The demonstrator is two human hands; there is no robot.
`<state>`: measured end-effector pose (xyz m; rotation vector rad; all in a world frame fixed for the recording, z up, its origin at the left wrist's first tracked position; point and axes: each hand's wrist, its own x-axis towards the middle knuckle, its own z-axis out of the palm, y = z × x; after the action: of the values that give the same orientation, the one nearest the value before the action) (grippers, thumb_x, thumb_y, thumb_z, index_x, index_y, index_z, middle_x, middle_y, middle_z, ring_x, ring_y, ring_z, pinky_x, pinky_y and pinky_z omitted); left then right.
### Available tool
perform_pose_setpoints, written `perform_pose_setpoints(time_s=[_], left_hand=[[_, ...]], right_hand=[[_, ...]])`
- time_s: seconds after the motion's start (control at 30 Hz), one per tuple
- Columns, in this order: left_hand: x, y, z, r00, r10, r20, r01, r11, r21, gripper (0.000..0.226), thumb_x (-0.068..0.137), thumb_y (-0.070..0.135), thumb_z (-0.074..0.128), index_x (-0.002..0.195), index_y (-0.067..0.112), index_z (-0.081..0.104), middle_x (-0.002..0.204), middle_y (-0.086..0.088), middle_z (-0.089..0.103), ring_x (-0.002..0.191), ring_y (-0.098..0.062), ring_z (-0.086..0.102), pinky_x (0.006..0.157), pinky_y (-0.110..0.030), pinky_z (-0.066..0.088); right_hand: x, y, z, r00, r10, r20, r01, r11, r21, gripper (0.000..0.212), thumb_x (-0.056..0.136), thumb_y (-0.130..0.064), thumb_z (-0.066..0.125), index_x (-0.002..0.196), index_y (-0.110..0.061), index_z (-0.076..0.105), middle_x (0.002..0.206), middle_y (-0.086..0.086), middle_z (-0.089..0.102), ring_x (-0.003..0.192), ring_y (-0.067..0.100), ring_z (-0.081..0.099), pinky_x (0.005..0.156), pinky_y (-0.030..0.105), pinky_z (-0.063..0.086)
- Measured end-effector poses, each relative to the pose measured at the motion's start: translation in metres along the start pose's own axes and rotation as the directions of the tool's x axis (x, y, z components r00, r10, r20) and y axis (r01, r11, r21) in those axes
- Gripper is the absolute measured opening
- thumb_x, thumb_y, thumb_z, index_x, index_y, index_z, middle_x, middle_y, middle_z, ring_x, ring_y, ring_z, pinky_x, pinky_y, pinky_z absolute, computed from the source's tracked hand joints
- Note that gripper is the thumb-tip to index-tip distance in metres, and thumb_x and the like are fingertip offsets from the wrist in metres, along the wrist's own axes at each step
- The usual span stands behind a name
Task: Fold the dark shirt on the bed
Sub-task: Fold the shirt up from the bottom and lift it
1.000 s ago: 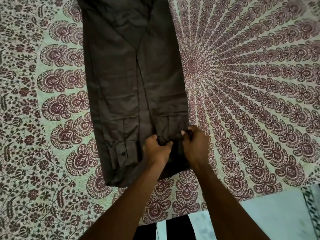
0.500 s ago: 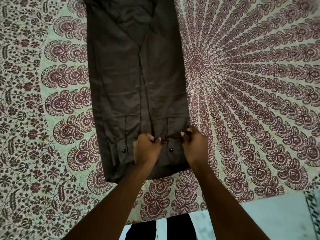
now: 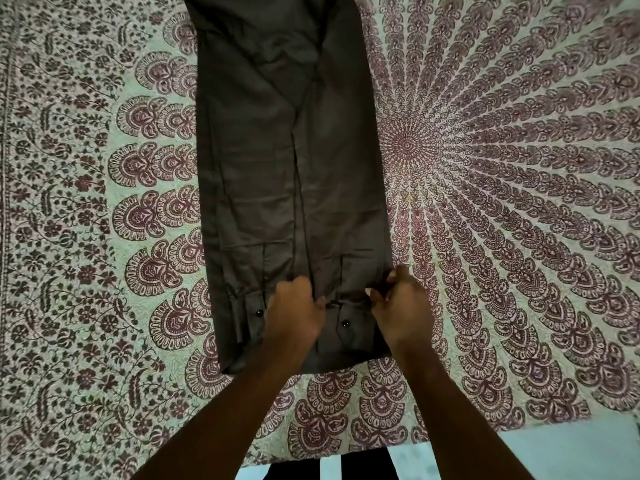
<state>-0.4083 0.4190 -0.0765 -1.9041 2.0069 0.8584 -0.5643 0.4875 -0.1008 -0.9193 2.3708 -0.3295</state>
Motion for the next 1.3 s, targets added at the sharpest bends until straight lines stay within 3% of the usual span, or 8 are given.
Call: perform_pose_setpoints(time_s=[0.1,0.2,0.33,0.47,0.63,0.77,1.03,1.3], left_hand=[[0.007,0.009,-0.013,0.966,0.218,-0.138,-0.189,0.962,0.197,0.028,0.096,0.034,0.057,0.119,0.018,0.055,0.117,-0.01,0.062,0.104,-0.036,0.065,0.081,-0.042,0.052],[0.041,-0.001,0.0,0.858,0.492,-0.148,-0.434,0.847,0.307,0.054,0.093,0.04,0.055,0.143,0.022,0.043,0.157,-0.004,0.036,0.14,-0.028,0.041,0.103,-0.048,0.04],[0.062,-0.027,0.013,0.84,0.539,-0.06,-0.474,0.784,0.402,0.071,0.098,0.059,0.033,0.16,0.03,0.012,0.169,0.005,0.003,0.155,-0.022,0.009,0.118,-0.055,0.021],[0.061,-0.033,0.014,0.849,0.522,-0.077,-0.469,0.813,0.344,0.073,0.101,0.054,0.033,0.161,0.021,0.009,0.169,0.002,-0.006,0.156,-0.023,0.001,0.122,-0.05,0.021],[0.032,-0.041,0.006,0.89,0.38,-0.254,-0.338,0.921,0.192,0.054,0.089,0.046,0.058,0.135,0.019,0.048,0.148,-0.007,0.036,0.127,-0.032,0.039,0.097,-0.05,0.04],[-0.001,-0.062,0.012,0.946,0.268,-0.182,-0.224,0.948,0.228,0.06,0.066,0.051,0.069,0.113,0.02,0.047,0.117,-0.01,0.045,0.106,-0.031,0.044,0.09,-0.048,0.044],[-0.019,-0.078,0.029,0.896,0.335,-0.291,-0.338,0.94,0.041,0.035,0.079,0.025,0.045,0.109,0.01,0.055,0.098,-0.013,0.063,0.09,-0.036,0.064,0.071,-0.043,0.059],[-0.037,-0.08,0.038,0.852,0.466,-0.237,-0.454,0.884,0.109,0.035,0.081,0.027,0.046,0.108,0.01,0.06,0.1,-0.008,0.062,0.082,-0.028,0.064,0.064,-0.033,0.055]], right_hand=[[0.001,-0.007,0.002,0.967,-0.204,-0.153,0.176,0.968,-0.179,0.054,0.079,-0.033,0.079,0.121,-0.013,0.051,0.118,0.013,0.051,0.112,0.033,0.052,0.087,0.046,0.053],[0.012,-0.019,0.01,0.916,-0.392,-0.084,0.354,0.889,-0.289,0.064,0.081,-0.033,0.075,0.137,-0.013,0.05,0.141,0.014,0.044,0.131,0.033,0.042,0.099,0.053,0.044],[0.027,-0.019,0.021,0.87,-0.479,0.117,0.487,0.798,-0.354,0.064,0.1,-0.044,0.045,0.156,-0.018,0.029,0.166,0.002,0.018,0.153,0.024,0.017,0.11,0.06,0.027],[0.041,-0.026,0.018,0.921,-0.383,0.068,0.38,0.849,-0.367,0.062,0.103,-0.048,0.037,0.156,-0.019,0.026,0.167,0.008,0.014,0.153,0.029,0.013,0.113,0.062,0.023],[0.027,-0.027,0.015,0.906,-0.422,-0.031,0.376,0.836,-0.4,0.043,0.091,-0.042,0.061,0.126,-0.019,0.054,0.139,0.017,0.041,0.124,0.037,0.037,0.096,0.059,0.037],[-0.006,-0.017,0.023,0.884,-0.466,0.043,0.447,0.814,-0.372,0.037,0.088,-0.05,0.059,0.107,-0.018,0.059,0.12,0.014,0.048,0.109,0.034,0.047,0.09,0.054,0.039],[-0.035,-0.021,0.038,0.897,-0.433,0.086,0.429,0.811,-0.398,0.065,0.076,-0.074,0.056,0.111,-0.02,0.059,0.118,0.011,0.049,0.107,0.035,0.049,0.088,0.054,0.04],[-0.034,-0.038,0.044,0.92,-0.379,0.103,0.387,0.833,-0.396,0.042,0.085,-0.057,0.054,0.106,-0.02,0.06,0.118,0.01,0.045,0.108,0.035,0.045,0.086,0.05,0.037]])
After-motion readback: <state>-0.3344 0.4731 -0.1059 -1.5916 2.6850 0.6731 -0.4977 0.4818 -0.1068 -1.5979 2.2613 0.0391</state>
